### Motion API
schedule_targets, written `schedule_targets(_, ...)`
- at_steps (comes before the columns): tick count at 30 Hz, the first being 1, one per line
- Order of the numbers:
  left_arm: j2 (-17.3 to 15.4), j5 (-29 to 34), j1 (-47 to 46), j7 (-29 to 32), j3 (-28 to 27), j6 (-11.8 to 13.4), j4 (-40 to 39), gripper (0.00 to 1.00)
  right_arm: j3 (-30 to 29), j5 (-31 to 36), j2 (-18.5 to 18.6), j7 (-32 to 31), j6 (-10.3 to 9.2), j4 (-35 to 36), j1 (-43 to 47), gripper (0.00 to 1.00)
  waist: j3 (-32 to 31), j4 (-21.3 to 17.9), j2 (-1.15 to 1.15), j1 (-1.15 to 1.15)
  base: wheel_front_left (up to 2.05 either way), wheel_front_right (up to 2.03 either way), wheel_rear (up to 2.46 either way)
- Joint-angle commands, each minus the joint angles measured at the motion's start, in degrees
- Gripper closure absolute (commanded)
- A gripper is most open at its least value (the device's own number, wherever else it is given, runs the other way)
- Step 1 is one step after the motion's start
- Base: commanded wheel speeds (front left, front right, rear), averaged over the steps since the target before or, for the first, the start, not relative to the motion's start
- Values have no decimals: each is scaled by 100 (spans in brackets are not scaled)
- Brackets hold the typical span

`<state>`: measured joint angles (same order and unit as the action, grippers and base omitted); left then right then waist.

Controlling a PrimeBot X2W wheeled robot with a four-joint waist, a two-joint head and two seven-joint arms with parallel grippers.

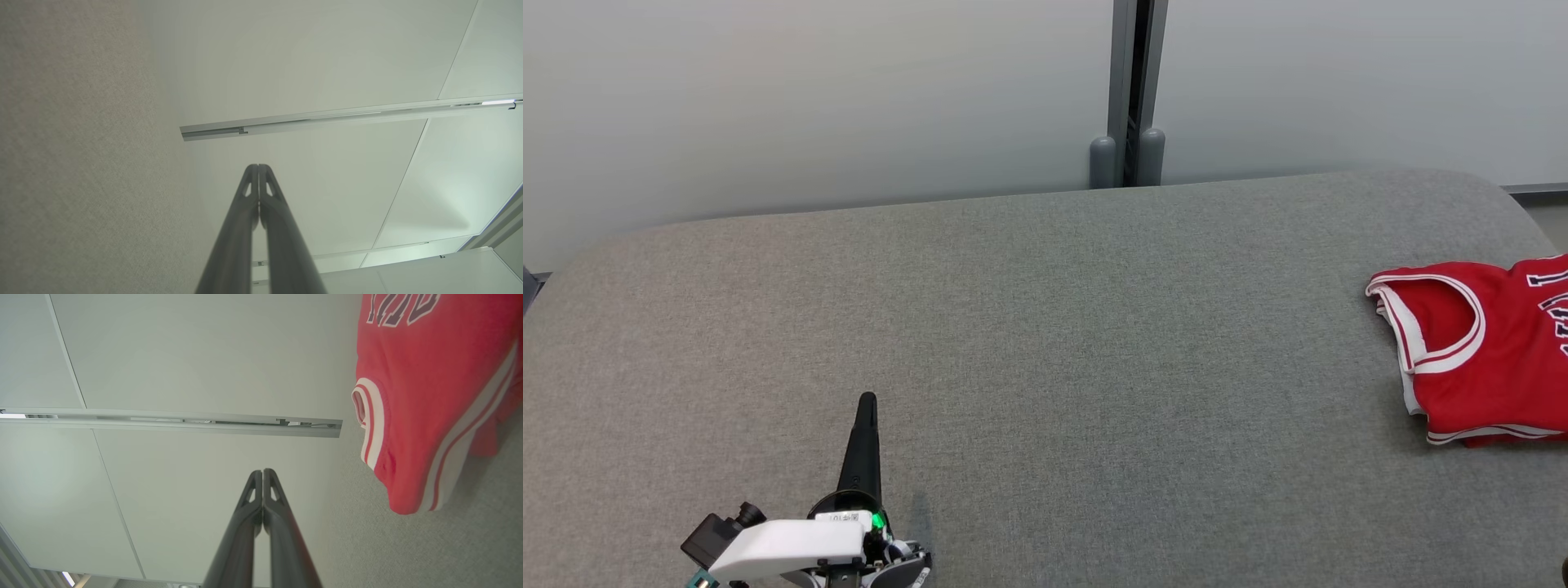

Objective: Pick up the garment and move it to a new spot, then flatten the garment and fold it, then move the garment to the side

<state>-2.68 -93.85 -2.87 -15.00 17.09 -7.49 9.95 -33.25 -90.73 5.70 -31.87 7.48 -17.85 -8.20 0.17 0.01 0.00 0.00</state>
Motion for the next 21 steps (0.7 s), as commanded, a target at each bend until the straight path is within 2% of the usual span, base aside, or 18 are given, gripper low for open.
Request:
schedule_targets(1,-20,-30,-107,-8,-9,-22,3,100,-23,18,14,-51,1,-13,-37,100,0,0,0,0,0,0,0)
schedule_targets(21,-20,-31,-107,-8,-9,-22,1,100,-43,36,2,-52,2,-13,-47,100,0,0,0,0,0,0,0)
